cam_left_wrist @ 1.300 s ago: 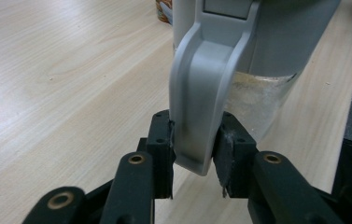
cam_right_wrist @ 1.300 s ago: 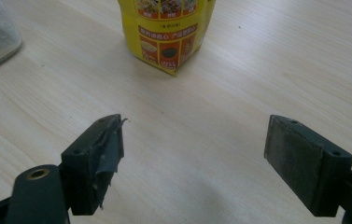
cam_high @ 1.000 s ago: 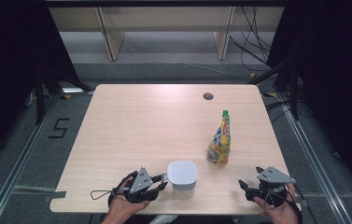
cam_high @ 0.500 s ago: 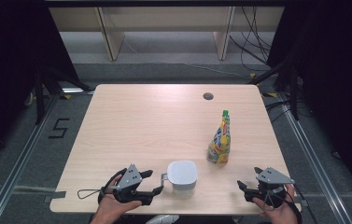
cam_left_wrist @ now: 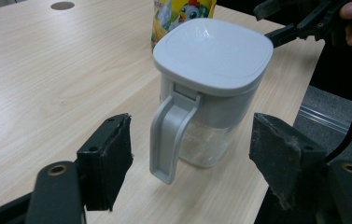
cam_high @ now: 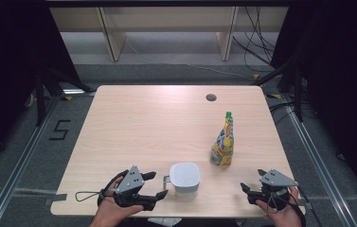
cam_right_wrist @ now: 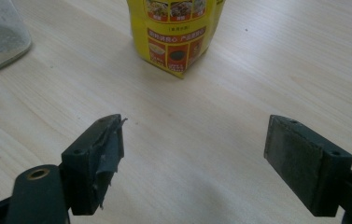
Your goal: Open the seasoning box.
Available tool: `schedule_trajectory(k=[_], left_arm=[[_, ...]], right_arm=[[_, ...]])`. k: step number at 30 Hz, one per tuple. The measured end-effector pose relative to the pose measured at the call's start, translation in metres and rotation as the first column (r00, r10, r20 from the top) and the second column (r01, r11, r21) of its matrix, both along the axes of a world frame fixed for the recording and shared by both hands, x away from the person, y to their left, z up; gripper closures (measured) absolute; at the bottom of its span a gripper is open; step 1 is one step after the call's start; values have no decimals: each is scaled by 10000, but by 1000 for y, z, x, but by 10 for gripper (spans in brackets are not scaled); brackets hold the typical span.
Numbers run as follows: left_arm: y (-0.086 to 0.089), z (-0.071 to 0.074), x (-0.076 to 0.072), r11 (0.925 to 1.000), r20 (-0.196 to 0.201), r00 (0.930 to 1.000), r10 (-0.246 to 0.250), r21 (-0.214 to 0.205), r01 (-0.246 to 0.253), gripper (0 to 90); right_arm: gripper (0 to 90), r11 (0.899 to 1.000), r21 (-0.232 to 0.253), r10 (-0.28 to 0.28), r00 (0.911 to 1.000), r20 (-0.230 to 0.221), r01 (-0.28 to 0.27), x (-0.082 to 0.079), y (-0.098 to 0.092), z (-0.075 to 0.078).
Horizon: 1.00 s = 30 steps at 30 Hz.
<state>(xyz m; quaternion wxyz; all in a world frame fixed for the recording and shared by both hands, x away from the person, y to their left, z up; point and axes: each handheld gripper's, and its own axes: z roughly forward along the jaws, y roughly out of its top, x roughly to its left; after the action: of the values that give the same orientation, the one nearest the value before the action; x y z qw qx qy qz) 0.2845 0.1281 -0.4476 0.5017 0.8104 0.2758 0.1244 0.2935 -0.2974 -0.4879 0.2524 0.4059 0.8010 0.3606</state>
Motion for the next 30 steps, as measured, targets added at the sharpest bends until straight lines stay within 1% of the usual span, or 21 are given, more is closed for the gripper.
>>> schedule_trajectory(k=[1, 2, 4, 5, 6, 9, 12, 14, 15, 16, 17, 19, 20, 21, 22, 23, 25, 26, 27, 28, 30], left_arm=[[-2, 1, -1, 9997, -164, 9998, 123, -207, -127, 291], [-2, 3, -1, 9998, -120, 9999, 123, -134, -125, 292], [-4, 7, 0, 9997, 11, 10000, 55, -218, -54, 292], [-6, 10, -1, 9990, -7, 10000, 36, -436, -36, 294], [-6, 12, -2, 9992, 66, 10000, 58, -384, -56, 294], [-5, 17, -3, 9988, 186, 9998, 113, -478, -104, 297], [-5, 20, -4, 9980, 262, 9996, 127, -623, -110, 302], [-3, 23, -3, 9970, 234, 9997, 42, -767, -24, 319], [-3, 24, -4, 9942, 7, 10000, -9, -1073, 10, 319], [-3, 26, -3, 9938, 40, 10000, -55, -1107, 59, 327], [-2, 29, -2, 9948, 313, 9993, -207, -987, 237, 361], [-3, 31, -2, 9938, 274, 9996, -122, -1104, 152, 378], [-3, 32, 0, 9933, 333, 9993, -154, -1142, 191, 407], [-4, 33, 2, 9923, 401, 9991, -165, -1222, 213, 457], [-4, 33, 4, 9904, 375, 9992, -162, -1366, 212, 492], [-7, 34, 7, 9920, 461, 9989, -67, -1260, 124, 526], [-8, 33, 9, 9910, 422, 9991, -64, -1334, 119, 606], [-9, 33, 10, 9929, 527, 9986, -63, -1179, 125, 606], [-10, 32, 12, 9936, 575, 9983, -84, -1120, 148, 642], [-13, 29, 14, 9960, 725, 9973, -117, -877, 181, 716], [-14, 28, 15, 9970, 880, 9961, -42, -764, 109, 745]], right_arm=[[207, 10000, 45, -37, 9999, -101, 38, 0, 1, 0], [206, 10000, -61, 35, 9999, 99, -34, 0, 0, -1], [204, 10000, -14, 99, 9999, 63, -99, 0, 1, -1], [203, 9999, 12, 142, 9998, 127, -143, 0, 1, -1], [202, 9998, 182, -48, 10000, -35, 49, -2, 3, -1], [196, 9998, 14, 176, 9997, 184, -176, 0, 1, -1], [186, 9997, 22, 231, 9995, 202, -232, 0, 1, -1], [174, 9993, 189, 308, 9993, 200, -311, 0, 2, -1], [162, 9986, 402, 326, 9994, 108, -330, -1, 3, -1], [154, 9974, 562, 464, 9988, -139, -456, -1, 4, -1], [155, 9967, 633, 521, 9986, -78, -515, -1, 6, -1], [155, 9967, 640, 509, 9987, -59, -504, -2, 8, -1], [155, 9965, 523, 638, 9977, 224, -649, -1, 8, -1], [155, 9958, 700, 590, 9982, 109, -596, -4, 11, 0], [155, 9949, 578, 814, 9962, 310, -831, -2, 11, 0], [155, 9935, 638, 928, 9953, 295, -945, -2, 11, 1], [156, 9939, 699, 848, 9963, 121, -854, -4, 13, 1], [157, 9939, 719, 827, 9965, 95, -831, -5, 14, 2], [159, 9937, 536, 966, 9946, 388, -986, -3, 13, 2], [167, 9938, 509, 971, 9944, 424, -992, -3, 14, 2], [177, 9937, 527, 971, 9948, 314, -987, -3, 14, 2]])
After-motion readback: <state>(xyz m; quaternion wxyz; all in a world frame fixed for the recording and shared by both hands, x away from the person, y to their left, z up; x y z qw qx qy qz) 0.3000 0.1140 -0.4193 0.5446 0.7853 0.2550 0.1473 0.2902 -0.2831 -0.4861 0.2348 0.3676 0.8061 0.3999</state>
